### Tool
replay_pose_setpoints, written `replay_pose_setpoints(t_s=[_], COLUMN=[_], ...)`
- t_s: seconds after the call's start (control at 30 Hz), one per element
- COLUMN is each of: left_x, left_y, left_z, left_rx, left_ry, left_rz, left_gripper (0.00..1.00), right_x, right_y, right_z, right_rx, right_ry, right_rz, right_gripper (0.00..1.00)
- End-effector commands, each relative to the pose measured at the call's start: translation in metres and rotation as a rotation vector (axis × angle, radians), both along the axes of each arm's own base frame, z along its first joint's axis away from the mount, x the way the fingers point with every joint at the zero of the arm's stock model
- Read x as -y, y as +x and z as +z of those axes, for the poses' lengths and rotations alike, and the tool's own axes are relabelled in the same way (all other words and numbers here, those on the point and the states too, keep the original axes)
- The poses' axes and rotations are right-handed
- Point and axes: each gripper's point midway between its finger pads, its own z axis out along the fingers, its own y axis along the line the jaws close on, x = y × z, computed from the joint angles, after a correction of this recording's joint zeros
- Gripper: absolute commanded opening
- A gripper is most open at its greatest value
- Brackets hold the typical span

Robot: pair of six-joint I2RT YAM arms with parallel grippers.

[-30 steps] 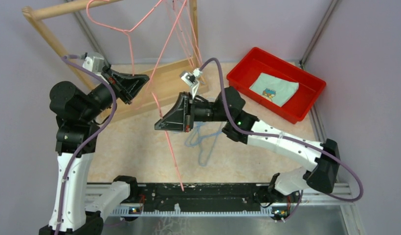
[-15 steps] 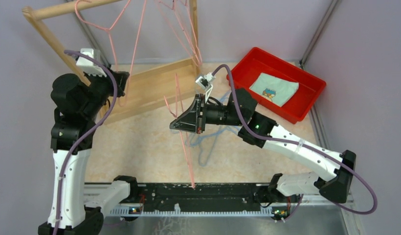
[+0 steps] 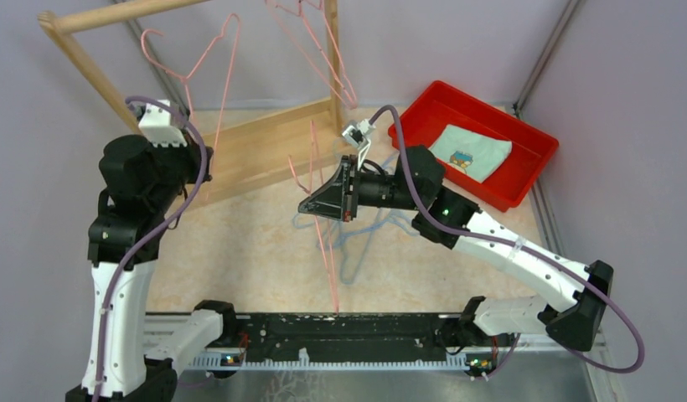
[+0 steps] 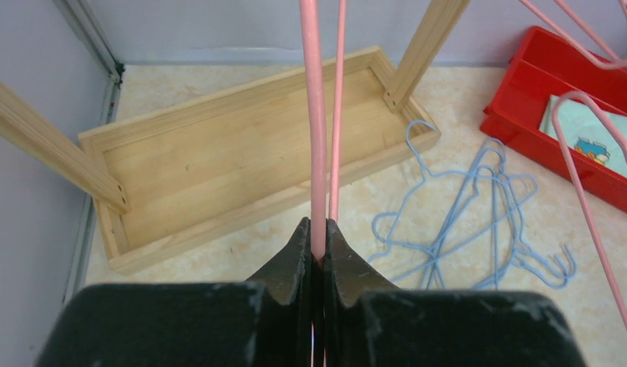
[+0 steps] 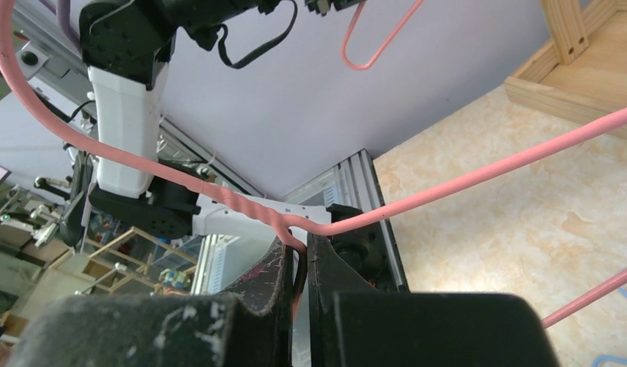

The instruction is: Organize the hangers

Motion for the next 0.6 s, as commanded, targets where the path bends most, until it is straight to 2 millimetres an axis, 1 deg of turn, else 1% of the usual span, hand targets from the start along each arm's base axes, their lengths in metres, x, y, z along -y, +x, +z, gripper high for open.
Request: replay_pose_setpoints(t_s=[0.0, 0.07, 0.27, 0.43, 0.57], left_x=[-0.010, -0.009, -0.008, -0.005, 0.000], left_y=[0.031, 0.046, 0.090, 0.111, 0.119], left_z=[0.017, 0.021, 0.017, 0.032, 0.043], left_rx=[0.021, 0.021, -0.029, 0.033, 0.076], left_ry=[0.017, 0.015, 0.027, 0.005, -0.008], left_rz=[0.079, 0.085, 0.114, 0.123, 0.102], left_gripper=[0.00, 0.00, 0.00, 0.00, 0.00], right_x=[0.007, 0.007, 0.011, 0.015, 0.017], right_y=[0.003, 0.004, 0.009, 0.017, 0.020], right_z=[0.032, 0.035, 0.038, 0.038, 0.038], right_rx=[0.076, 0.077, 0.085, 0.085, 0.084], right_ry=[0.075, 0.079, 0.072, 0.068, 0.067], right_rz=[0.003, 0.000, -0.017, -0.040, -0.043], right_gripper=[0.00, 0.00, 0.00, 0.00, 0.00])
